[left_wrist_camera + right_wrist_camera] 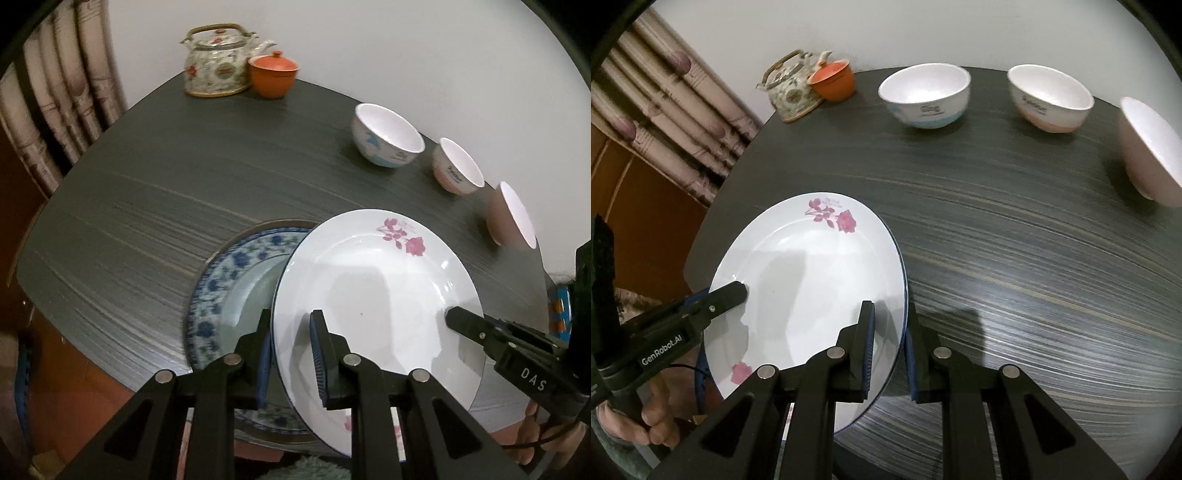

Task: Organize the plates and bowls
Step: 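Lower the pink-flower plate onto the blue-and-white stack with both grippers, then open both grippers to release the pink-flower plate, then move both grippers to the rim of the large pink bowl, then close both grippers on the large pink bowl rim, then carry the pink bowl beside the plate stack with both grippers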

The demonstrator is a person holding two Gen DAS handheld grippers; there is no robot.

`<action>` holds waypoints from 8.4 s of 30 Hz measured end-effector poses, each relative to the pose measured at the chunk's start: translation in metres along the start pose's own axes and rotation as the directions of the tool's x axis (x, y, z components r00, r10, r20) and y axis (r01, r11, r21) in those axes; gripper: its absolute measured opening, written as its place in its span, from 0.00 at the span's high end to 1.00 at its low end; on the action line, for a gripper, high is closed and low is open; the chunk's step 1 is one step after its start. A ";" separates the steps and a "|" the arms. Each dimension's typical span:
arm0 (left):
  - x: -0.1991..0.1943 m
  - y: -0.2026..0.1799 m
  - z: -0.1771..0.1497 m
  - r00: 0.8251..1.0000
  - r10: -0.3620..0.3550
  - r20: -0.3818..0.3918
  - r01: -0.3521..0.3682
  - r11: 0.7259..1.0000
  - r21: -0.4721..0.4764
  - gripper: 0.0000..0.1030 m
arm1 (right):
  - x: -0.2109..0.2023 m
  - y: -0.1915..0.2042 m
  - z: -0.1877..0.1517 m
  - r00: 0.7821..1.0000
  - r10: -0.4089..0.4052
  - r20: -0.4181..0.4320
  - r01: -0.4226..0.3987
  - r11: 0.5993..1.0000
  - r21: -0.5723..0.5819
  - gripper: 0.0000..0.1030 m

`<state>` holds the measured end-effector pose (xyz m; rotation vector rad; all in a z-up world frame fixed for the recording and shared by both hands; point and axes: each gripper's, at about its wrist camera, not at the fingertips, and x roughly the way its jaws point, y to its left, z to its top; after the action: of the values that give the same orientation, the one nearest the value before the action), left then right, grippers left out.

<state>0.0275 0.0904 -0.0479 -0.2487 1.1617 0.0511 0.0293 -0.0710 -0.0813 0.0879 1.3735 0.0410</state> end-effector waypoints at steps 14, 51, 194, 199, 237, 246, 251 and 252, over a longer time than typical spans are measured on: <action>0.013 0.041 -0.002 0.999 0.015 -0.037 -0.017 0.998 -0.058 0.81 | 0.031 0.022 0.004 0.999 -0.009 -0.051 0.007 1.000 -0.029 0.86; 0.038 0.060 0.008 0.998 0.004 -0.070 -0.010 0.996 -0.091 0.80 | 0.068 0.035 0.009 0.993 0.002 -0.122 -0.004 1.000 -0.016 0.71; 0.189 -0.340 0.165 0.911 -0.304 -0.278 0.328 0.944 0.042 0.67 | -0.063 -0.359 0.085 0.963 -0.227 0.144 0.102 0.804 0.586 0.56; 0.190 -0.341 0.166 0.902 -0.331 -0.277 0.357 0.933 0.049 0.78 | -0.057 -0.364 0.083 0.967 -0.221 0.129 0.104 0.799 0.592 0.80; -0.018 -0.163 0.008 0.967 -0.211 -0.144 0.230 0.964 0.134 0.85 | -0.108 -0.152 -0.051 0.990 -0.092 0.107 0.037 0.900 0.434 0.84; 0.002 -0.134 -0.031 0.968 -0.189 -0.163 0.206 0.974 0.091 0.85 | -0.083 -0.124 -0.080 0.992 -0.110 0.055 0.077 0.902 0.425 0.83; 0.013 -0.135 -0.039 0.969 -0.182 -0.166 0.201 0.974 0.103 0.85 | -0.075 -0.123 -0.088 0.990 -0.133 0.046 0.101 0.900 0.424 0.83; 0.016 -0.138 -0.040 0.969 -0.181 -0.170 0.201 0.974 0.105 0.85 | -0.073 -0.122 -0.088 0.990 -0.136 0.044 0.104 0.898 0.427 0.82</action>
<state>0.0213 -0.0537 -0.0541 -0.2597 1.2899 -0.2123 -0.0743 -0.1952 -0.0380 0.3665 1.2935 -0.3654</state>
